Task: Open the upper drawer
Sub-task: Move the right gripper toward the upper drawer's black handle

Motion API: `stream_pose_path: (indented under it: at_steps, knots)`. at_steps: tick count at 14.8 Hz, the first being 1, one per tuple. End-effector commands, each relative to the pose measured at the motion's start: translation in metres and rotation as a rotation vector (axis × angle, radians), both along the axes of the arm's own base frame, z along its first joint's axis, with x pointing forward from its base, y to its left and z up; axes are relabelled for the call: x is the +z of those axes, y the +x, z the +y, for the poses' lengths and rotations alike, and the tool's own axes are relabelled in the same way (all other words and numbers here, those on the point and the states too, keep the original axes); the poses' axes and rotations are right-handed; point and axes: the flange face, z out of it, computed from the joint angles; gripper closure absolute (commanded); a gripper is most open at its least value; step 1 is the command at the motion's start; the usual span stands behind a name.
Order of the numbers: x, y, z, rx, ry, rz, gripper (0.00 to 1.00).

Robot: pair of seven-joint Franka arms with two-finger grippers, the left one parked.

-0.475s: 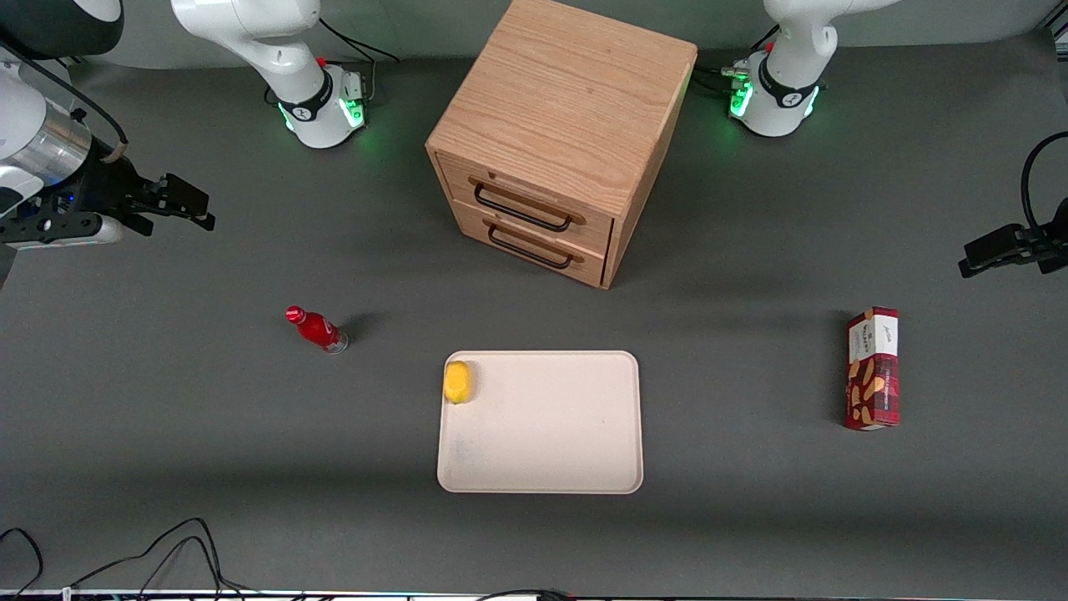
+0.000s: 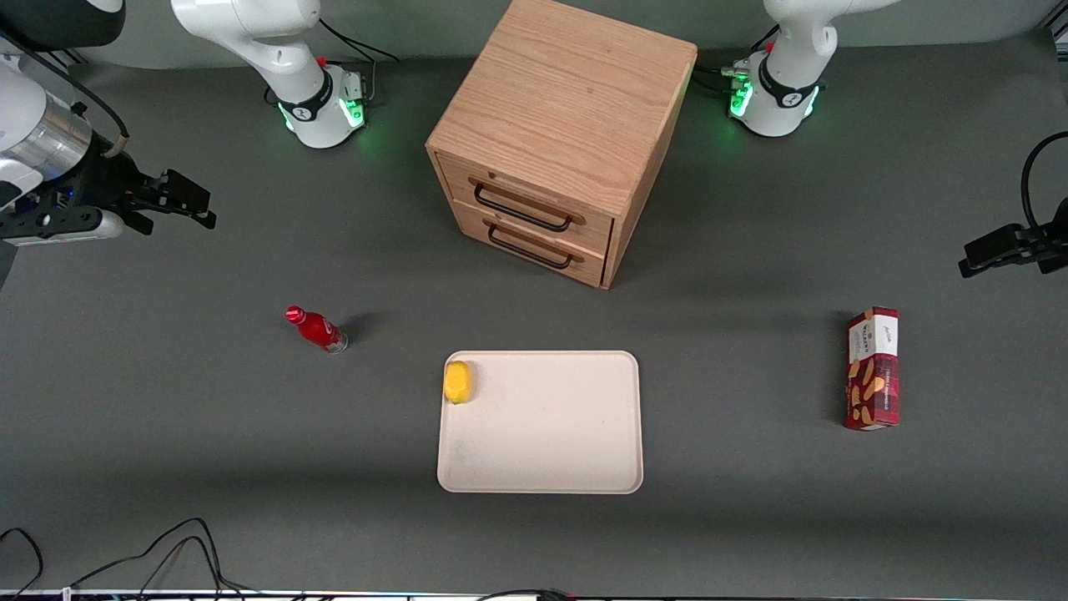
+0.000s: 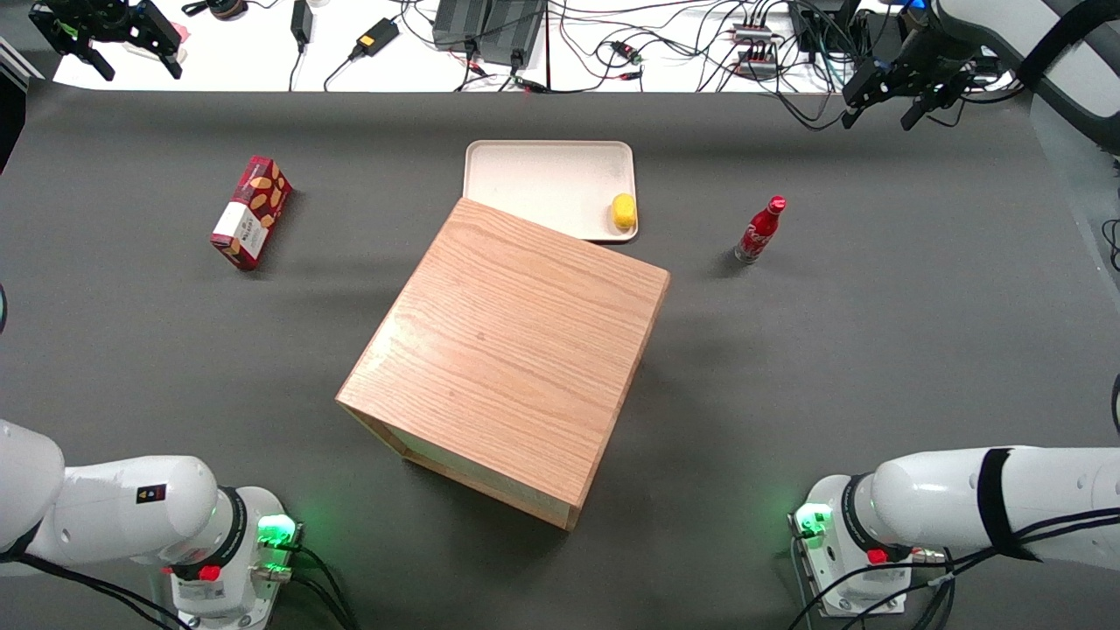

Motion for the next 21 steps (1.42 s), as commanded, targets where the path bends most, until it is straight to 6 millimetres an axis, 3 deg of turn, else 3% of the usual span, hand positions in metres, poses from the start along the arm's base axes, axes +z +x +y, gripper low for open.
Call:
stream_pose_path:
  at_steps: [1,2,6,9,13,16,21]
  knots:
    - [0.004,0.006,0.010,-0.001,0.000,-0.011,0.00]
    - [0.002,0.007,0.019,0.006,0.016,-0.006,0.00]
    - [-0.018,0.007,0.092,0.138,-0.007,0.016,0.00]
    - [-0.033,-0.008,0.164,0.278,-0.020,0.026,0.00]
    - [-0.056,-0.027,0.233,0.471,-0.019,0.048,0.00]
    - [-0.084,-0.034,0.281,0.634,0.012,0.062,0.00]
    - [-0.113,-0.025,0.339,0.807,0.112,0.109,0.00]
